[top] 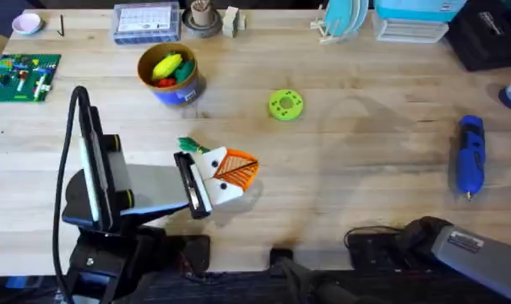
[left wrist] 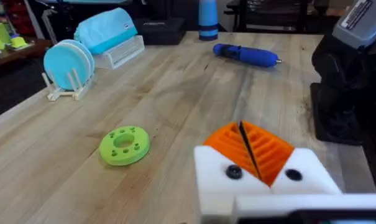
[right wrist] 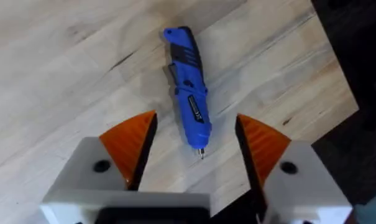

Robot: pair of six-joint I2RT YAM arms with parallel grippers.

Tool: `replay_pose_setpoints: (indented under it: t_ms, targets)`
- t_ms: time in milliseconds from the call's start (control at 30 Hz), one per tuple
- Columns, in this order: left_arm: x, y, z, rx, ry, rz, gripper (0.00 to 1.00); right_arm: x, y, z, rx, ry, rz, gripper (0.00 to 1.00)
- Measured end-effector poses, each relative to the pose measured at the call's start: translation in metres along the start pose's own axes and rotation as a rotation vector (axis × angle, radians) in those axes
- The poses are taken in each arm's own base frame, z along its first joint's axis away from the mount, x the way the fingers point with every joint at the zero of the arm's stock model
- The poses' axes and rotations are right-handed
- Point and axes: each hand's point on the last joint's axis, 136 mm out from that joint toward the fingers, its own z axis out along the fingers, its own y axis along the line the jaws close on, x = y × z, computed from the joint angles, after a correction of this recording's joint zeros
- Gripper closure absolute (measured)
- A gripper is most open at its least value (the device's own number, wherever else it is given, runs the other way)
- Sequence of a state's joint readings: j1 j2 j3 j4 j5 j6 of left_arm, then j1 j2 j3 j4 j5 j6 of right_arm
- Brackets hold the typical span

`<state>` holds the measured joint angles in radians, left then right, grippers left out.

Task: Pick up the gripper from the table and insert it into the empty holder that is missing its gripper. Then pick up a screw, insert it into the mounting hole, and use the screwdriver to tighten it. Finally, clean up the table by picking up the vegetable and placing it into the bucket.

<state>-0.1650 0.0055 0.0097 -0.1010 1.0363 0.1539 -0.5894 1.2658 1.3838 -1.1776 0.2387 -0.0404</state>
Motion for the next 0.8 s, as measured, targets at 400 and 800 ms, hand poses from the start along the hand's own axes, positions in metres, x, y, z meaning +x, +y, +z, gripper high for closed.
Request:
replay_pose_setpoints:
  t_ms: [400, 800]
  targets:
    - [0.0, 0.0, 0.0, 0.0, 0.0, 0.0, 0.997, -0.003, -0.014, 0.051, -0.089, 0.116, -0.079, 0.156]
    - [0.0, 0.0, 0.0, 0.0, 0.0, 0.0, 0.997, 0.005, -0.015, 0.137, -0.295, 0.258, -0.099, 0.156]
